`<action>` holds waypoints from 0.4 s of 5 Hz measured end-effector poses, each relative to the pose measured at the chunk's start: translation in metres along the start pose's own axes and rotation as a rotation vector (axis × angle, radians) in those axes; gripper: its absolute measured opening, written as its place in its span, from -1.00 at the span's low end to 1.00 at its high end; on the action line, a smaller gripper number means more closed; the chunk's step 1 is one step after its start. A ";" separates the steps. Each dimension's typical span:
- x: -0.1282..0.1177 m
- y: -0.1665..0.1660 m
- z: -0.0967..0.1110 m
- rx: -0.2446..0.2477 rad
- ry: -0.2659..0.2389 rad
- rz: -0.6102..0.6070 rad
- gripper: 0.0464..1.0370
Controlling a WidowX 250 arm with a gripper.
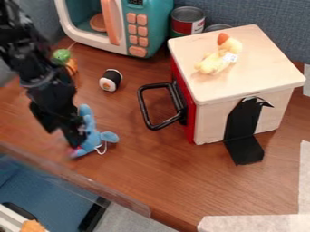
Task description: Move the stuffed elephant to the side
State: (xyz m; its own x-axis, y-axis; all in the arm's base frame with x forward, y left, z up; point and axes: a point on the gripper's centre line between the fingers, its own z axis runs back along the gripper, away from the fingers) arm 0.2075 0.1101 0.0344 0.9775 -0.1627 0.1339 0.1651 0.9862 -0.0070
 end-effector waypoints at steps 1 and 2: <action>-0.003 0.000 -0.004 0.003 -0.010 0.004 0.82; -0.003 0.004 -0.013 0.004 -0.003 0.031 0.23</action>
State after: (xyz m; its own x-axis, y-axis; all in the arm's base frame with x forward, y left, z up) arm 0.2073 0.1142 0.0213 0.9817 -0.1324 0.1368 0.1346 0.9909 -0.0068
